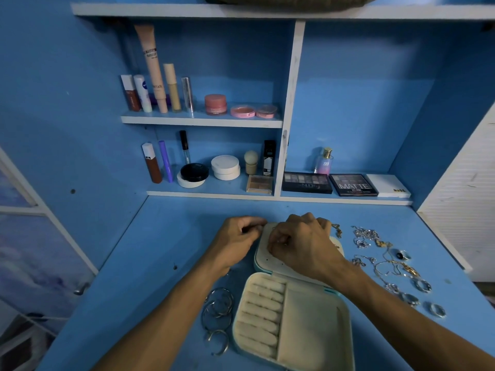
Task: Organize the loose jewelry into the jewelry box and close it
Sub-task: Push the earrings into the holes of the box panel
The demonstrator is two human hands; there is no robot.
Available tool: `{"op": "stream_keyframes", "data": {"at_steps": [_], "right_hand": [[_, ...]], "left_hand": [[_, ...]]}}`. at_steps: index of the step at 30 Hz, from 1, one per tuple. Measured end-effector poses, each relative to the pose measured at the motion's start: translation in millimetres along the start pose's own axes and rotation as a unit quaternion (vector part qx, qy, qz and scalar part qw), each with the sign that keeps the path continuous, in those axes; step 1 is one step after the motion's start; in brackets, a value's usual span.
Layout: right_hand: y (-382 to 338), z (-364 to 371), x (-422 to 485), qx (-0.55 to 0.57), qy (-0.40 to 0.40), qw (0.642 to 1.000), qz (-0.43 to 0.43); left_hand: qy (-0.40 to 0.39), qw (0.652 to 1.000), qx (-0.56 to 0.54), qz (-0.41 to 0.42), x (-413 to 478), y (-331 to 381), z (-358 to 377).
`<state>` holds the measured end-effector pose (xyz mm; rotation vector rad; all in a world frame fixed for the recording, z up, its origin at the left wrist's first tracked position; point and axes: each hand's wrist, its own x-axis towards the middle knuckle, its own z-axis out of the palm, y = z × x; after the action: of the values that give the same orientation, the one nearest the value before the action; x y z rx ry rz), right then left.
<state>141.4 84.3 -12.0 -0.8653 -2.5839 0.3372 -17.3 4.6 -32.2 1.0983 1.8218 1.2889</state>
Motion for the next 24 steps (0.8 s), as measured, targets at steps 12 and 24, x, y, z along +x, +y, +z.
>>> {"op": "stream_keyframes", "data": {"at_steps": [12,24], "right_hand": [[-2.5,-6.9,18.6,0.024,-0.016,1.0,-0.005],[-51.8,25.1,68.8,0.018,-0.113,0.991,-0.075]], "left_hand": [[0.084,0.995,0.005,0.058,-43.7,1.2,-54.3],[0.297,0.949,0.067,0.089,-61.0,-55.0,-99.0]]}}
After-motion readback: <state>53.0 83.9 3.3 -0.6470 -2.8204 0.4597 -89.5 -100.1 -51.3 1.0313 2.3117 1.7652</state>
